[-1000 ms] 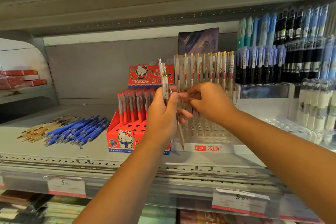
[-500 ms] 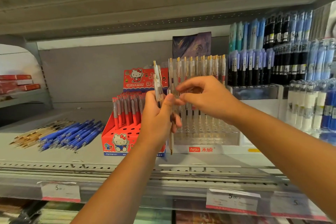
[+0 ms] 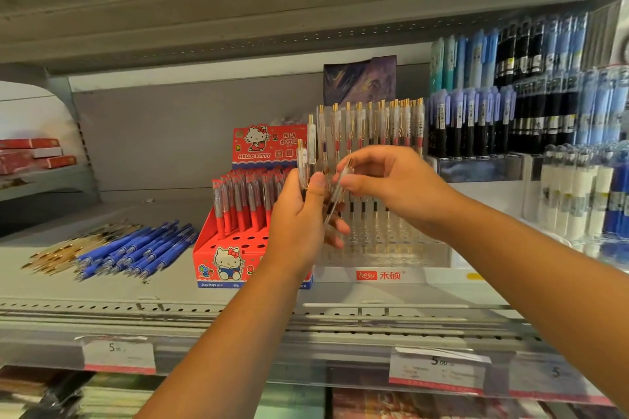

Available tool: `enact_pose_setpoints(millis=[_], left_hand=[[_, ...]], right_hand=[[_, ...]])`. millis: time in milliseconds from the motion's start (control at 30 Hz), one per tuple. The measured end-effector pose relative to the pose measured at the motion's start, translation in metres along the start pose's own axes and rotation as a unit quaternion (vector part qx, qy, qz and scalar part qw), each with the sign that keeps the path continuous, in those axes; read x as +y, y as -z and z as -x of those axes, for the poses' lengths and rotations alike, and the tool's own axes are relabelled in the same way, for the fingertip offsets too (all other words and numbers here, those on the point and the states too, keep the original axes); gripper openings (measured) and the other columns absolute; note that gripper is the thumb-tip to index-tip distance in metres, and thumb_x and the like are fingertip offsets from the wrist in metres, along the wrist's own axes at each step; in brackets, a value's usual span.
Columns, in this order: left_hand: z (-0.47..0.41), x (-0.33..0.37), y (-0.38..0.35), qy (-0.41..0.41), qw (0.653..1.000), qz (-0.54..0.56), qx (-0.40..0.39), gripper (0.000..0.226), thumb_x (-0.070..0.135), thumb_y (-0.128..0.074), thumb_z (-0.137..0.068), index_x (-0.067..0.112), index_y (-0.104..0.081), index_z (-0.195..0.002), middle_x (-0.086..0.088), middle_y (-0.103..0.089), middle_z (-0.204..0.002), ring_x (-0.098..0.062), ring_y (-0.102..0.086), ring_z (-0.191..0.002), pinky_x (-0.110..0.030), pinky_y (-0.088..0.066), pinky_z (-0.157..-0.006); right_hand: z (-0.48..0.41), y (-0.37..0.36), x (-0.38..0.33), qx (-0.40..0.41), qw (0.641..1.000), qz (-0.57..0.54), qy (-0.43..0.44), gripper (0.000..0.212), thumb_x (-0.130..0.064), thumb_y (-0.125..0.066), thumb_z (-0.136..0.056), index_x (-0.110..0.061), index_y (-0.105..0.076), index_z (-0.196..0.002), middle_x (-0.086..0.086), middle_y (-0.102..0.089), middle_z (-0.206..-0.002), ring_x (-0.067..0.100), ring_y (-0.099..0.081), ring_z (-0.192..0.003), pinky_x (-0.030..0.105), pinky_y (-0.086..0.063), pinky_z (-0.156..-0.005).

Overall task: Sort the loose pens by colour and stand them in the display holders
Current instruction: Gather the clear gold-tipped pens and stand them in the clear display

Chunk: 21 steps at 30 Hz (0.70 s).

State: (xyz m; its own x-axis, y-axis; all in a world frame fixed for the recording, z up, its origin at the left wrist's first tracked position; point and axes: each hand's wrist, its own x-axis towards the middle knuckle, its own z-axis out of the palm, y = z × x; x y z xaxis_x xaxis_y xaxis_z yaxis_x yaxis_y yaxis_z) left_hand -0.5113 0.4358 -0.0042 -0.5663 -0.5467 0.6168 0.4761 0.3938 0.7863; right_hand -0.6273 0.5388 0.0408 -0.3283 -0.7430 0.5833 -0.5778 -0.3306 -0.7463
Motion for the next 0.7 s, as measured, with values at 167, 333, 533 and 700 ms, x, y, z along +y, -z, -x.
enact_pose_setpoints(millis=[167, 333, 533, 700], left_hand=[[-0.003, -0.002, 0.001, -0.001, 0.996, -0.06, 0.064, 0.017, 0.031, -0.04, -0.106, 0.028, -0.056, -0.099, 0.001, -0.062, -0.069, -0.019, -0.06, -0.055, -0.029, -0.048, -0.043], [-0.008, -0.008, 0.005, -0.029, 0.983, -0.14, 0.116, 0.018, 0.031, -0.042, -0.105, 0.03, -0.053, -0.091, 0.012, -0.054, -0.072, 0.0, -0.051, -0.059, -0.015, -0.04, -0.054], [-0.008, -0.009, 0.007, 0.017, 0.995, -0.042, 0.083, 0.019, 0.016, -0.037, -0.102, 0.021, -0.049, -0.088, 0.005, -0.043, -0.063, -0.01, -0.033, -0.053, -0.028, -0.028, -0.048], [-0.007, -0.009, 0.004, 0.017, 0.997, -0.061, 0.043, 0.02, 0.017, -0.037, -0.103, 0.024, -0.054, -0.096, -0.008, -0.045, -0.074, -0.014, -0.034, -0.055, -0.029, -0.028, -0.047]], right_hand=[[-0.005, 0.013, -0.005, 0.095, 0.991, -0.094, -0.023, 0.021, -0.001, -0.066, -0.088, -0.016, -0.062, -0.102, 0.009, -0.074, -0.089, 0.022, -0.074, -0.082, 0.026, -0.06, -0.067], [-0.011, 0.024, 0.0, 0.163, 0.985, -0.047, -0.012, 0.021, 0.0, -0.069, -0.087, -0.015, -0.061, -0.098, 0.004, -0.07, -0.084, 0.015, -0.073, -0.074, 0.025, -0.06, -0.061], [-0.017, 0.024, 0.015, 0.191, 0.981, -0.021, -0.019, 0.022, 0.002, -0.068, -0.087, -0.017, -0.059, -0.094, 0.006, -0.064, -0.085, 0.012, -0.07, -0.072, 0.025, -0.06, -0.06], [-0.022, 0.014, 0.025, 0.154, 0.986, 0.055, -0.025, 0.026, 0.001, -0.068, -0.087, -0.023, -0.059, -0.093, 0.005, -0.065, -0.087, 0.016, -0.069, -0.078, 0.029, -0.061, -0.063]])
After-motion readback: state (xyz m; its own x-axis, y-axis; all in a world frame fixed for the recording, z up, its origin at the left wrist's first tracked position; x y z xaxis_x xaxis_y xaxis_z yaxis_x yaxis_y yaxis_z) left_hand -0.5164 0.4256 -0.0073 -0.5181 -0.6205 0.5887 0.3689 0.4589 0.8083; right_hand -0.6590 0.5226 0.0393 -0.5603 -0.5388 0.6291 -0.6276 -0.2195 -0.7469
